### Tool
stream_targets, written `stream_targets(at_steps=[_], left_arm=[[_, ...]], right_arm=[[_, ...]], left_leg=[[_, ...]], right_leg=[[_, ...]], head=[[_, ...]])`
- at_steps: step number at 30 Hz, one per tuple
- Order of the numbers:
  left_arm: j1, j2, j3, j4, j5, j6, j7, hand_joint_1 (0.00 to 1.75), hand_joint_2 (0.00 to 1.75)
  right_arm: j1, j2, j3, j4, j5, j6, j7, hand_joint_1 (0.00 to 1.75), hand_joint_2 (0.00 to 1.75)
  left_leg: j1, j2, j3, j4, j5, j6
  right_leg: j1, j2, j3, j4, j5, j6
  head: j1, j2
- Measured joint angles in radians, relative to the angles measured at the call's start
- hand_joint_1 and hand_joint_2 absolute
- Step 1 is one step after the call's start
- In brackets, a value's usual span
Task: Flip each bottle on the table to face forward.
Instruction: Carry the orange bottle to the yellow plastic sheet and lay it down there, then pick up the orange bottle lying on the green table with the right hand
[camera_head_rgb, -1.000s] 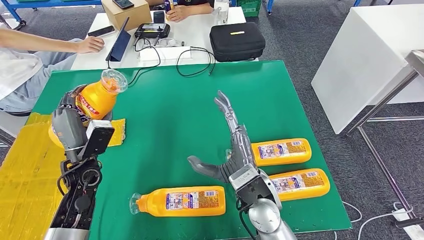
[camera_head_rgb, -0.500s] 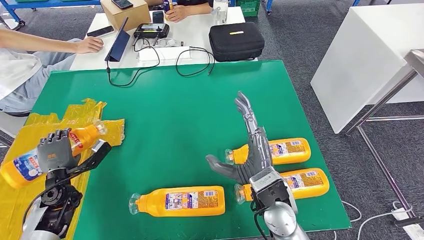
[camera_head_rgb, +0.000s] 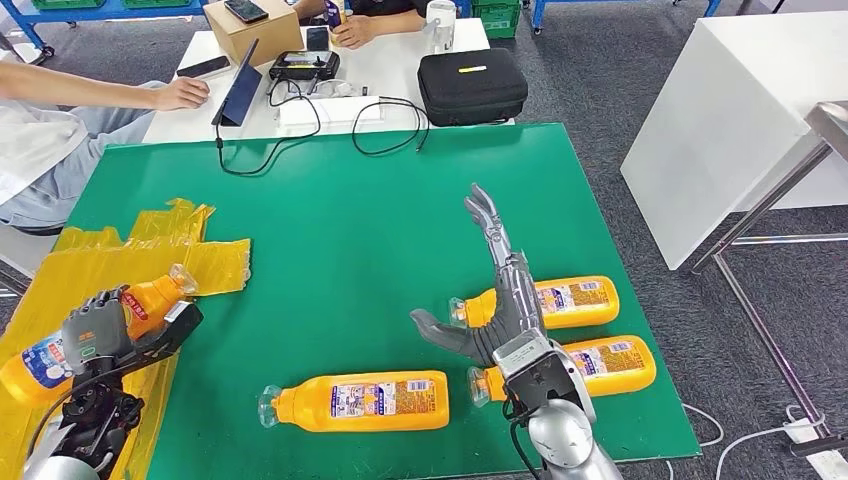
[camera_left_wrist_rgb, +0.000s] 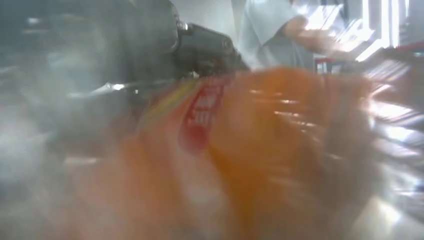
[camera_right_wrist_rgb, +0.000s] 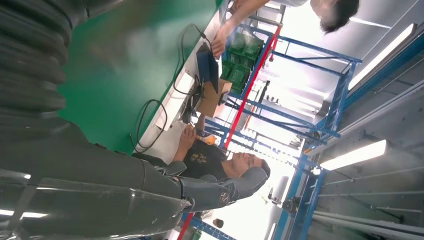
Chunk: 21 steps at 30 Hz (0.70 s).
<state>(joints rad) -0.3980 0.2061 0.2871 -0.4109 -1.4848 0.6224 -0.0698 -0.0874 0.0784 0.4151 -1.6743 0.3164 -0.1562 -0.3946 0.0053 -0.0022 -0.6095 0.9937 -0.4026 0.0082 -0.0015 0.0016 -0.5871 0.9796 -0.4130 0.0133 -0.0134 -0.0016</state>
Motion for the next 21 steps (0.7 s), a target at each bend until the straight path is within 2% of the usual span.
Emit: stream_targets(at_steps=[12,21], left_arm=[[-0.015,-0.015,0.041,0.028,0.052,-0.031,-0.075,0.00,1.75],[-0.016,-0.039,0.093,0.028,0.162,-0.027,-0.205,0.00,1.75]], right_arm=[[-0.025,0.001,0.009,0.037,0.003,0.018,0.010,0.00,1.75],[-0.026,0.002,0.010,0.068,0.007,0.018,0.017,0.00,1.75]], left_leg=[[0.000,-0.001,0.007,0.000,0.001,0.000],[0.000,-0.002,0.006,0.000,0.001,0.000]], right_leg=[[0.000,0.000,0.007,0.000,0.000,0.000],[0.000,-0.002,0.007,0.000,-0.001,0.000]], head=[[0.000,0.000],[0.000,0.000]])
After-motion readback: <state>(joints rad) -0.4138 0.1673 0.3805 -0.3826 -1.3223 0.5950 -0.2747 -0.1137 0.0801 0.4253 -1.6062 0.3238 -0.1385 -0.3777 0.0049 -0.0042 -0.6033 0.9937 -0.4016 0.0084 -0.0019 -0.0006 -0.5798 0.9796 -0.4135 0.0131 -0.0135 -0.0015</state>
